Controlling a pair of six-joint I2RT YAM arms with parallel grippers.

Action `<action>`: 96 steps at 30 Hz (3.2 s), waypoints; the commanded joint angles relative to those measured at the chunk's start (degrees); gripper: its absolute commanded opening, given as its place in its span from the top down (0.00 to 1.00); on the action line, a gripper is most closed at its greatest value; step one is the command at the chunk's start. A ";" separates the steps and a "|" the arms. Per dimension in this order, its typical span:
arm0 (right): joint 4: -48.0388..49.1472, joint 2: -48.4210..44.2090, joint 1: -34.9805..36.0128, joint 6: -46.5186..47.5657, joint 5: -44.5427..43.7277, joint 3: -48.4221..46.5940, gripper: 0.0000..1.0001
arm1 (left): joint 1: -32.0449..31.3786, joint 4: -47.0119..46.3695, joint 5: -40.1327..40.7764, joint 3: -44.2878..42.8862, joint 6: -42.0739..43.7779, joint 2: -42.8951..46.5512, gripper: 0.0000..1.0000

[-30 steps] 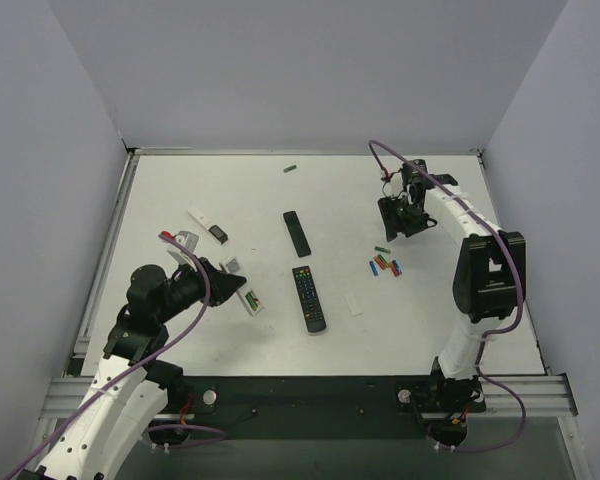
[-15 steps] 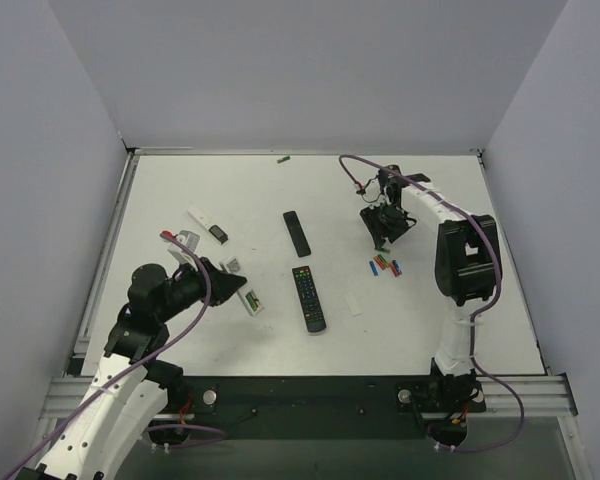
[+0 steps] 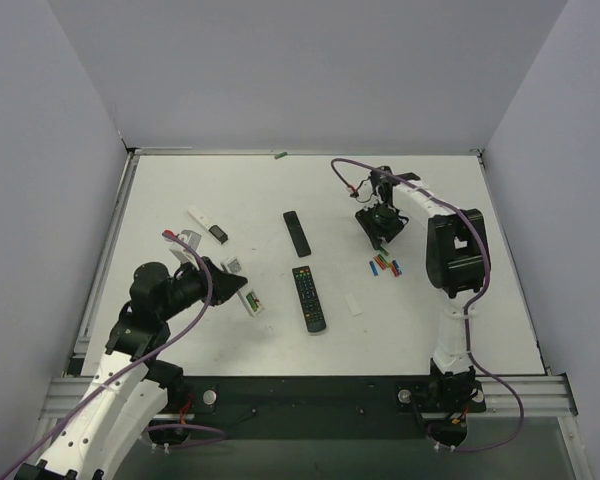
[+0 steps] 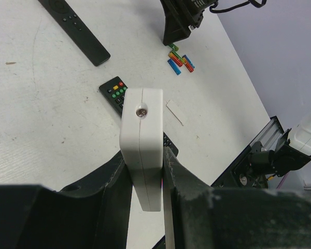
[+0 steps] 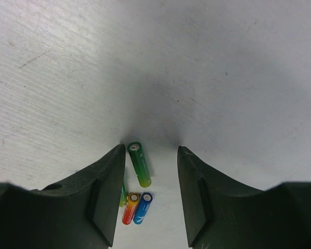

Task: Load the batteries into the remote control
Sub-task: Pick up the battery from the center of the board, then place the battery at the center of the board.

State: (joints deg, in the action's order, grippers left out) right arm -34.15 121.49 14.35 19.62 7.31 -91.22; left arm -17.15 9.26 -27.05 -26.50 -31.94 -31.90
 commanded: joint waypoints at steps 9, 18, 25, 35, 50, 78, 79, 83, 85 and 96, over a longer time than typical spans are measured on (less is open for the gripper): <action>-4.08 1.47 -0.02 -0.02 -1.25 -0.54 0.77 | 0.36 -3.72 -0.90 -0.66 0.04 -0.27 1.00; -4.08 -1.25 -1.17 -1.86 -0.81 -0.54 0.99 | 0.36 -4.33 -1.08 -0.04 -0.66 -0.27 1.00; -1.80 -8.88 -1.17 -7.22 0.07 -0.02 1.00 | 0.36 -8.37 -2.13 2.41 -4.61 -0.27 1.00; 16.54 -27.26 1.12 -33.47 1.83 17.63 1.00 | 0.36 -15.06 -1.43 4.35 -11.12 -0.27 1.00; 9.11 -41.33 12.72 -80.50 -26.82 44.70 1.00 | 0.36 -14.44 -1.52 4.70 -10.77 1.14 1.00; 6.64 -39.39 13.69 -93.28 -22.34 48.33 0.45 | 0.36 -10.05 -1.08 3.48 -6.91 4.12 1.00; 5.42 -41.14 13.78 -90.48 -22.60 47.81 0.42 | 0.36 -9.61 -0.99 3.39 -6.47 4.30 1.00; 3.83 -46.33 14.04 -74.72 -22.43 44.21 0.26 | 0.36 -7.43 -0.90 2.51 -5.32 5.00 1.00; 3.13 -48.44 13.95 -64.85 -20.59 41.14 0.21 | 0.27 -5.93 -0.81 1.19 -4.01 5.44 1.00; -3.03 -47.41 13.25 -13.77 -11.83 28.55 0.14 | -3.50 7.34 5.86 -7.68 8.47 8.17 1.00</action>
State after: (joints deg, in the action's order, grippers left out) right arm -32.21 73.38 27.81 -16.69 -9.54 -60.95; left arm -18.68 12.27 -25.23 -29.06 -30.11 -25.36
